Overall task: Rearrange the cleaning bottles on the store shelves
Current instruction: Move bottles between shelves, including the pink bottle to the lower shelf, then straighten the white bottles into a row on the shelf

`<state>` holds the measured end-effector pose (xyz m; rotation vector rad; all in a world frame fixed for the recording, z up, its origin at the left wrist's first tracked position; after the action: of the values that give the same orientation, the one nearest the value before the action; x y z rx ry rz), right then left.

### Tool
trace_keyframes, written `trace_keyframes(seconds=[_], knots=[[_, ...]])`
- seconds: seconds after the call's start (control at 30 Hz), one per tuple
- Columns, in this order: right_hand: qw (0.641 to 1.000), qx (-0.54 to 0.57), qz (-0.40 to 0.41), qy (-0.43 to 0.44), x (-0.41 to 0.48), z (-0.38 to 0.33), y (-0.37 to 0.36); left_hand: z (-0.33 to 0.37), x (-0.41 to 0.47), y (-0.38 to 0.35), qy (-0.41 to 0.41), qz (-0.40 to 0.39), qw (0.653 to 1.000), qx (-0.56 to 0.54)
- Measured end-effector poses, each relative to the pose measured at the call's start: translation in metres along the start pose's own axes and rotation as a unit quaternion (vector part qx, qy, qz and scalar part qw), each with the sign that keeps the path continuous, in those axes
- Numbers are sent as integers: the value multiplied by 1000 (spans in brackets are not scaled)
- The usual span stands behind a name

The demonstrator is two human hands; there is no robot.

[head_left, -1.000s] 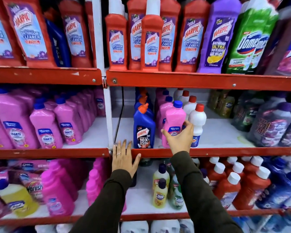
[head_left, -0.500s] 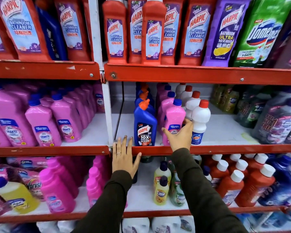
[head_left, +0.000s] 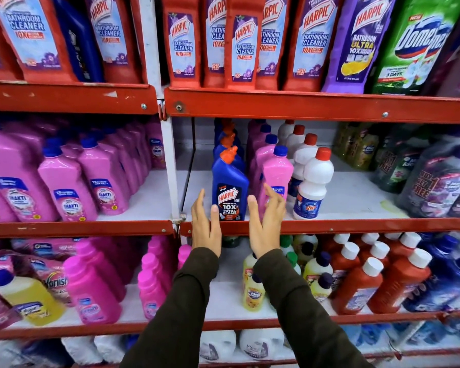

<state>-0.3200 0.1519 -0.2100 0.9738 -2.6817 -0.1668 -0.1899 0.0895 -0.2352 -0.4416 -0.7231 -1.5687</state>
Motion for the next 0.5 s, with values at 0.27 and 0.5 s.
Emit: trace_keyframes(seconds=[0.27, 0.5], knots=[[960, 135, -209, -126, 0, 2, -26, 17, 13, -7, 93, -42, 977, -186], [959, 139, -213, -125, 2, 3, -24, 20, 12, -9, 91, -43, 978, -183]])
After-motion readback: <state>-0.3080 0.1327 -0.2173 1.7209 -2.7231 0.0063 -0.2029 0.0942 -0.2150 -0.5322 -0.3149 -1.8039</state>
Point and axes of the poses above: each hand's wrist, its own x-axis towards the middle knuckle, its own y-axis out of the back of the hand, z = x × y, the point moved 3 cm from there along x, towards the middle knuckle, and after that the axes turned 15 degrees about -y, right-handed, at the moved point
